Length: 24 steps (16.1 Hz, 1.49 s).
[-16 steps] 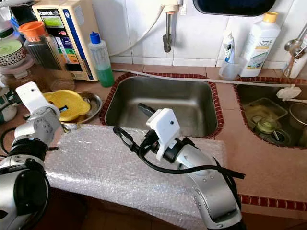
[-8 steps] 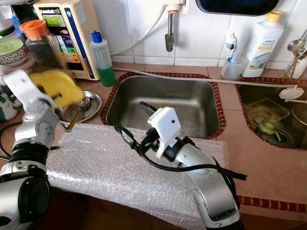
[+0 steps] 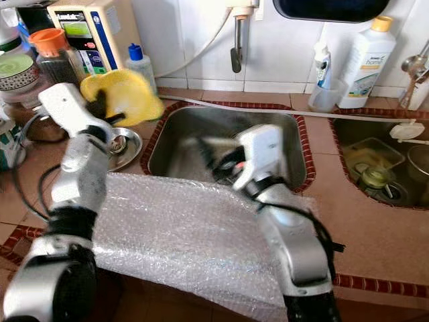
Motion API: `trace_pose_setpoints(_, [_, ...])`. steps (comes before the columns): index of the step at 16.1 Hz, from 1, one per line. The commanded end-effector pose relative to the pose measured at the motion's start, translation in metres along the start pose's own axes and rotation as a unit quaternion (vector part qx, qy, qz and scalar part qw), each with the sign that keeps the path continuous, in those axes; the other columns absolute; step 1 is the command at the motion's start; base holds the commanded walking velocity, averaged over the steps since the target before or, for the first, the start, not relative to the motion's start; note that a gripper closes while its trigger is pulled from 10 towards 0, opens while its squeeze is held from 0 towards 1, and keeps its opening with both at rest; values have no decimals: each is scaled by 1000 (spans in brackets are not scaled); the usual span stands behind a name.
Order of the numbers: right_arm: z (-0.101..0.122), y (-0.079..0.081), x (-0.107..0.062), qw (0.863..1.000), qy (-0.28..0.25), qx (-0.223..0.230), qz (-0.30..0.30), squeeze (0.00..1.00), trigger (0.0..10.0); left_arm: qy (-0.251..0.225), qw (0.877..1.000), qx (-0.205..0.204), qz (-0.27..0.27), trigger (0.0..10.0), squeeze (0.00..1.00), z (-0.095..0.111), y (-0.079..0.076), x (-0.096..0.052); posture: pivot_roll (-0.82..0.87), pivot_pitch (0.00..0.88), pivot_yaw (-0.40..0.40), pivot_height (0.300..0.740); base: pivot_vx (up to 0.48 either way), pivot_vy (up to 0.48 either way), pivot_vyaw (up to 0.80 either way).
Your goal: Kitchen organization
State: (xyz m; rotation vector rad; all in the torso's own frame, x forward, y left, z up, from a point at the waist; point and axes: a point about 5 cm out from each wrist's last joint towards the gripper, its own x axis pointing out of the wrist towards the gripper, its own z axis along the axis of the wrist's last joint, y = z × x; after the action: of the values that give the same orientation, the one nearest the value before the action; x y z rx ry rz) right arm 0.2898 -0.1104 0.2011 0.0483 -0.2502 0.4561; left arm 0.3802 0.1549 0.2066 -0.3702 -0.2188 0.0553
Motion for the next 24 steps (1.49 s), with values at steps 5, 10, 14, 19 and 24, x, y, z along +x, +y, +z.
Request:
trace_pose_setpoints(5, [5,-10,9,998,-15,19,-50,0,10000,-4,984,35,-172,0,0,-12,-50,-25,-36,17,105,740,0,0,0])
trace_pose_setpoints(10, [2,-6,12,999,-8,30,-43,0,10000,11,971,70,-230,0,0,-22,-66,-41,-34,17,105,740,0,0,0])
trace_pose_setpoints(14, [-1,-3,17,999,-1,26,-44,0,10000,12,966,70,-250,0,0,-25,-74,-47,-35,17,108,740,0,0,0])
trace_pose_setpoints(19, [-12,-9,27,996,41,18,-78,0,0,4,960,81,-269,0,0,-21,-79,-50,-32,18,104,740,0,0,0])
trace_pose_setpoints(24, [-14,-13,31,994,49,12,-98,0,0,1,953,89,-289,0,0,-21,-84,-55,-33,19,101,740,0,0,0])
